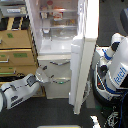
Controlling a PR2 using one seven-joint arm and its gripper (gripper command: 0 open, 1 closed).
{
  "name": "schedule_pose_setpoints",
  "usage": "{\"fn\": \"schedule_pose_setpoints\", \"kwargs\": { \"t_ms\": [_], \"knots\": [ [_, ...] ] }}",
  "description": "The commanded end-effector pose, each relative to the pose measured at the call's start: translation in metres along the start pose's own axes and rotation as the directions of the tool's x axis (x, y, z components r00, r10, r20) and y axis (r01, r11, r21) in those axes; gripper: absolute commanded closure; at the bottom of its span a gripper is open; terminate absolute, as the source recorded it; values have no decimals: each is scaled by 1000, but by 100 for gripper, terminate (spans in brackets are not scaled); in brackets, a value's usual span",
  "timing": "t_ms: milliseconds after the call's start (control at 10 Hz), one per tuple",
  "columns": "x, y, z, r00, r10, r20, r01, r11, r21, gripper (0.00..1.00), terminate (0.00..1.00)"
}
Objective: Opening the fridge
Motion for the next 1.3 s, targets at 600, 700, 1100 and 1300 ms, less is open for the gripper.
{"fn": "schedule_pose_setpoints", "kwargs": {
  "t_ms": [600, 700, 1100, 1300],
  "knots": [
    [-87, -535, 389, 804, -434, 406, 512, 853, -102, 0, 0],
    [-103, -539, 407, 784, -439, 439, 521, 850, -79, 0, 0],
    [-130, -550, 463, 716, -443, 539, 568, 819, -81, 0, 0],
    [-126, -585, 481, 648, -509, 566, 647, 761, -57, 0, 0]
  ]
}}
